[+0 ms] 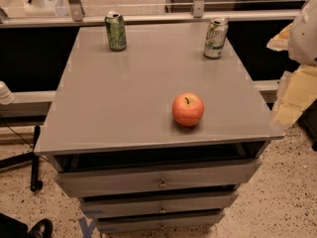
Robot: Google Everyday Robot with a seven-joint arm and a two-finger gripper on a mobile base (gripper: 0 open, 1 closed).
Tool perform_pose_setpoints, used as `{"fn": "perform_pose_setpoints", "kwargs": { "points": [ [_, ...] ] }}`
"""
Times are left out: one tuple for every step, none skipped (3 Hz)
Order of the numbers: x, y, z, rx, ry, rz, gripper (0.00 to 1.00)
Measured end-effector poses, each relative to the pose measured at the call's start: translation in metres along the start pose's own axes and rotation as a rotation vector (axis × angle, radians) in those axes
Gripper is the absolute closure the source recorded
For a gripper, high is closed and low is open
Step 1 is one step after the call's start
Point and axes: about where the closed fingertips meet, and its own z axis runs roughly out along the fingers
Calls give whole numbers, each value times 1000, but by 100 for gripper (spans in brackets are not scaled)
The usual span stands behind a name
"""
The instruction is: Move green can near apple
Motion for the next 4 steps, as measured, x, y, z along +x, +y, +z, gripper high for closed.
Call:
{"fn": "perform_pose_setpoints", "kwargs": {
  "points": [
    [0, 0, 0, 0, 0, 0, 0],
    [-19, -16, 14, 11, -86, 44, 0],
    [-62, -49, 43, 14, -237, 102, 0],
    [-120, -87, 65, 40, -396, 154, 0]
  ]
}}
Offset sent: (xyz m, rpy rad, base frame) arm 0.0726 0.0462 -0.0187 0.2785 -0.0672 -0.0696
